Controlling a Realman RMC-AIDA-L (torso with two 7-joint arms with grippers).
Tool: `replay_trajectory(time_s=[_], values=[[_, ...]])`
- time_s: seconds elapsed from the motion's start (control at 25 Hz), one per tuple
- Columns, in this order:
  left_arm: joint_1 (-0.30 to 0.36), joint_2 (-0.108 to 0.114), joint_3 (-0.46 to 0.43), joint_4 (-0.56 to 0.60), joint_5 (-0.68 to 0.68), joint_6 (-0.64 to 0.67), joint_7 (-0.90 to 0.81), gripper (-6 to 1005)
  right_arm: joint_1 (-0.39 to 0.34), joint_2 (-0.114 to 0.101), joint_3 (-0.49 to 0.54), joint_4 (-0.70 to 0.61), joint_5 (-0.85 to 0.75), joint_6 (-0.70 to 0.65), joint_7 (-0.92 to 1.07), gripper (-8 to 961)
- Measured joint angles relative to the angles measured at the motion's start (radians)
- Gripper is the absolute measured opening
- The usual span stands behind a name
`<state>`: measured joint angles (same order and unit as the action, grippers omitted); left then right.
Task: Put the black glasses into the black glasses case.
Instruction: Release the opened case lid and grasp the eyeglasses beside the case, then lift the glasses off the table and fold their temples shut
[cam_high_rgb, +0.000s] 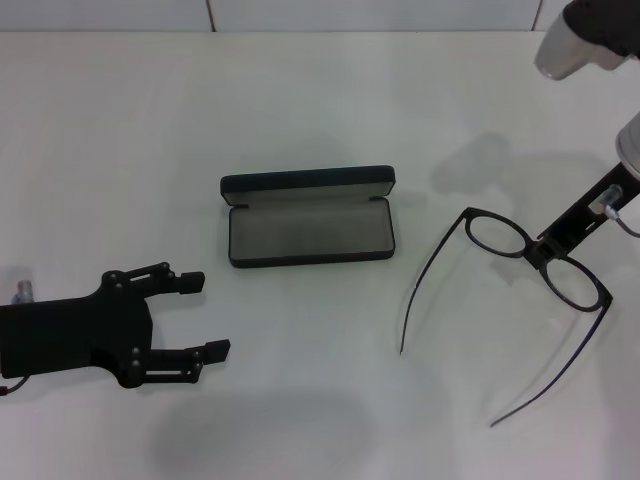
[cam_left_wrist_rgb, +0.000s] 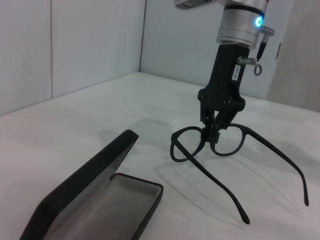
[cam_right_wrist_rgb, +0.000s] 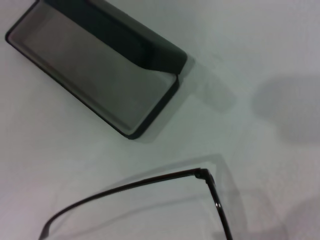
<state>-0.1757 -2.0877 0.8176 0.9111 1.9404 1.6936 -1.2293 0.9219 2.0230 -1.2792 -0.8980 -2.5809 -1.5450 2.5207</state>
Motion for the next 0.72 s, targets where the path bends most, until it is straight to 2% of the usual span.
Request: replay_trajectory(time_s=[0.2,0.52,0.72], values=[[0.003,0.001,0.0,0.0,-0.005,0.01,-0.002,875,-0.021,-0.011,0.026,-0.057,0.039,-0.046,-0.013,86],[0.012,0.003,-0.002,0.0,-0.055,0.045,-0.003,874,-0.046,-0.019,0.249,-0.089,0.125,-0.173,-0.147,86],[0.02,0.005,-0.003,-0.004,-0.161,0.083,-0.058,873,-0.096,-0.02,0.261,-0.13,0.21,-0.167,-0.214,86]])
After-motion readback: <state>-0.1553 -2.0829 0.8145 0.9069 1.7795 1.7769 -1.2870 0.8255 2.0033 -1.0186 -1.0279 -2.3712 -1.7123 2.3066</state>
